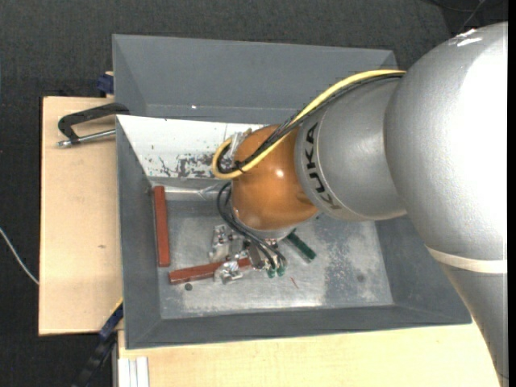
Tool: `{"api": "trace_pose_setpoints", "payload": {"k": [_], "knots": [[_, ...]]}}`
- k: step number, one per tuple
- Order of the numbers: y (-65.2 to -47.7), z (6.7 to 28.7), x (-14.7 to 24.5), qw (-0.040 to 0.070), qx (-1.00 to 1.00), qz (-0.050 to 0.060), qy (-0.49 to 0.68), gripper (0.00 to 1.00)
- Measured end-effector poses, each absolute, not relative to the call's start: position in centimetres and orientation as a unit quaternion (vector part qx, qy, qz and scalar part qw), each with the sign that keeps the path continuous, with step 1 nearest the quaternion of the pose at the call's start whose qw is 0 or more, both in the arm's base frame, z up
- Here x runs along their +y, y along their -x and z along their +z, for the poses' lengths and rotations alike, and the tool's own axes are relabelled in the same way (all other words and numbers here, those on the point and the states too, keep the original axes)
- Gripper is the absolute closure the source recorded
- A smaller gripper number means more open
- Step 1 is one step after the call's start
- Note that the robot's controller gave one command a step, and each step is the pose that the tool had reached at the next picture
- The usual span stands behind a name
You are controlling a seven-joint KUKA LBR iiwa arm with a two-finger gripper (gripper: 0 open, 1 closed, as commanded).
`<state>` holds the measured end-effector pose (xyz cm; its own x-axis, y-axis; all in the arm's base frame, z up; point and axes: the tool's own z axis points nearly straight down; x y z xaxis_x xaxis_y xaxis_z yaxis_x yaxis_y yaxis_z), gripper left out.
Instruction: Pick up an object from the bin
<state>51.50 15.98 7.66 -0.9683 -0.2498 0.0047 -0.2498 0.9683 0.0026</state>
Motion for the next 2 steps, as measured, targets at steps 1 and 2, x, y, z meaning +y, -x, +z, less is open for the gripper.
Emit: {"api": "trace_pose_setpoints", "payload": {"k": [1,2], "knots": [[-52.42,13.25,14.44,-0.003,-0.959,-0.001,-0.282,1.0],[-52.41,13.25,14.45,-0.002,-0.959,-0.001,-0.282,1.0]]}}
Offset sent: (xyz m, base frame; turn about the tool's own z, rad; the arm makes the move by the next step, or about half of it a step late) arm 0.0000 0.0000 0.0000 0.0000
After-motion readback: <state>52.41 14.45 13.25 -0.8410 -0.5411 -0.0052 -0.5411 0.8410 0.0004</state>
